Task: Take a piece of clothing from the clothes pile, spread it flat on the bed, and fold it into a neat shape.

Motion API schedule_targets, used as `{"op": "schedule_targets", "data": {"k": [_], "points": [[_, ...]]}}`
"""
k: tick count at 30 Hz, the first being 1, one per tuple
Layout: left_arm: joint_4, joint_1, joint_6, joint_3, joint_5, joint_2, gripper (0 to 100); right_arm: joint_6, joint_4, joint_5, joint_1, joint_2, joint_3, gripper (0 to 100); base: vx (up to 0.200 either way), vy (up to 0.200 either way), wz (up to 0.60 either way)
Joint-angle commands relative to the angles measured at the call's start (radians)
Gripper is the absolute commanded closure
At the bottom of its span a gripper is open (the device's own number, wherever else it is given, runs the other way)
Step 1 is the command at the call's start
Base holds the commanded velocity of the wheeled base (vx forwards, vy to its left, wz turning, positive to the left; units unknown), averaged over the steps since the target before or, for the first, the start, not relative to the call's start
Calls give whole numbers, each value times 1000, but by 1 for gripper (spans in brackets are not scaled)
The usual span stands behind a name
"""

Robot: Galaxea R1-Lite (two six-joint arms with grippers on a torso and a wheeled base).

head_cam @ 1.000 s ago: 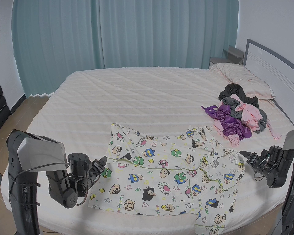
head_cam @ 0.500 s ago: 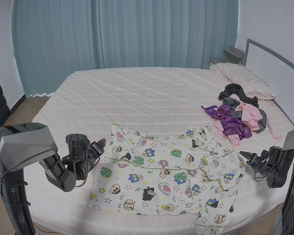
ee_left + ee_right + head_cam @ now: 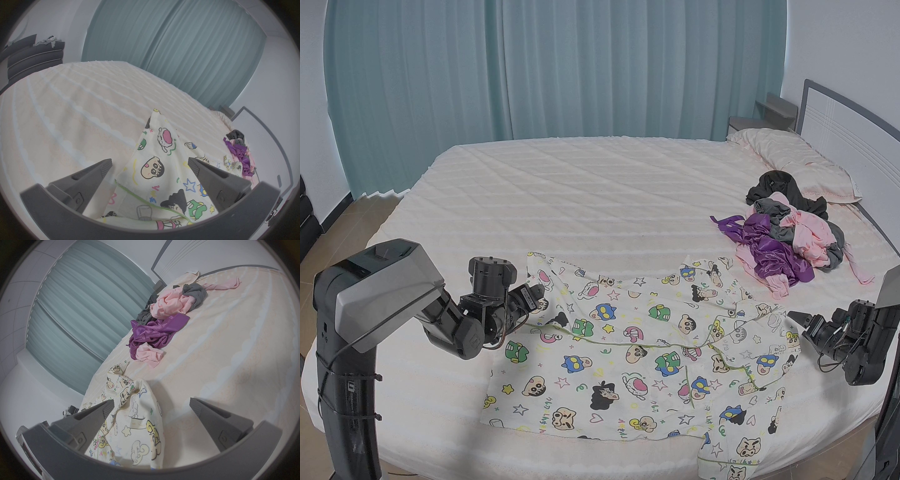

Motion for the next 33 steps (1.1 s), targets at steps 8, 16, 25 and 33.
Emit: {"op": "schedule_targets", "data": {"k": [8,16,25,33], "points": [[8,-1,7,-42,-4,66,0,0,-2,0,4,0,2,0,0,0,0],[8,8,7,-49,-1,80,0,0,-2,0,4,0,4,0,0,0,0],[14,37,9,-12,-3,78,100,0,-2,0,4,0,2,0,0,0,0],[15,51,9,7,-4,40,100,0,-2,0,4,0,2,0,0,0,0]]}}
